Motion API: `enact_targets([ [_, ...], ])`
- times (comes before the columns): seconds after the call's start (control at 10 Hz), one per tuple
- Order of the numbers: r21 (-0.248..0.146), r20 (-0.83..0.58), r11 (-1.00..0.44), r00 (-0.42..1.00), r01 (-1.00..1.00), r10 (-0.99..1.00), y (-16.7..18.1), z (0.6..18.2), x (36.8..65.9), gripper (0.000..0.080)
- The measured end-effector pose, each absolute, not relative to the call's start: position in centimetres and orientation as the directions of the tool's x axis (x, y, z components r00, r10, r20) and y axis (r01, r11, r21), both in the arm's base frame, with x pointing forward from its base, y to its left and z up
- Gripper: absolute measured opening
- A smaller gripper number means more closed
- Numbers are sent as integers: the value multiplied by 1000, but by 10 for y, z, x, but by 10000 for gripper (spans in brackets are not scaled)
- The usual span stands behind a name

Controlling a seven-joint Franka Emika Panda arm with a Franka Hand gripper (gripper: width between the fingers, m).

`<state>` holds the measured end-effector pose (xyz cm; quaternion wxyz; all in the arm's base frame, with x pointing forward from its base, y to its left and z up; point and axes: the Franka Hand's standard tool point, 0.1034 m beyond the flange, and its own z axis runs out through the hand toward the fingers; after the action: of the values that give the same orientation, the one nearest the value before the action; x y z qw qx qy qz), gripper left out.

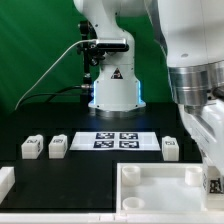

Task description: Assemble one leg

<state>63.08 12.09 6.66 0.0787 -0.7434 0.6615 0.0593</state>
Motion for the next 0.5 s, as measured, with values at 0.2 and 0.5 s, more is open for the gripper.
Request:
enact_targets([
  [0.2, -69, -161, -470, 475, -880, -865, 122, 67, 627, 636],
  [0.5, -111, -128, -693, 702, -712, -701, 119, 66, 628, 646],
])
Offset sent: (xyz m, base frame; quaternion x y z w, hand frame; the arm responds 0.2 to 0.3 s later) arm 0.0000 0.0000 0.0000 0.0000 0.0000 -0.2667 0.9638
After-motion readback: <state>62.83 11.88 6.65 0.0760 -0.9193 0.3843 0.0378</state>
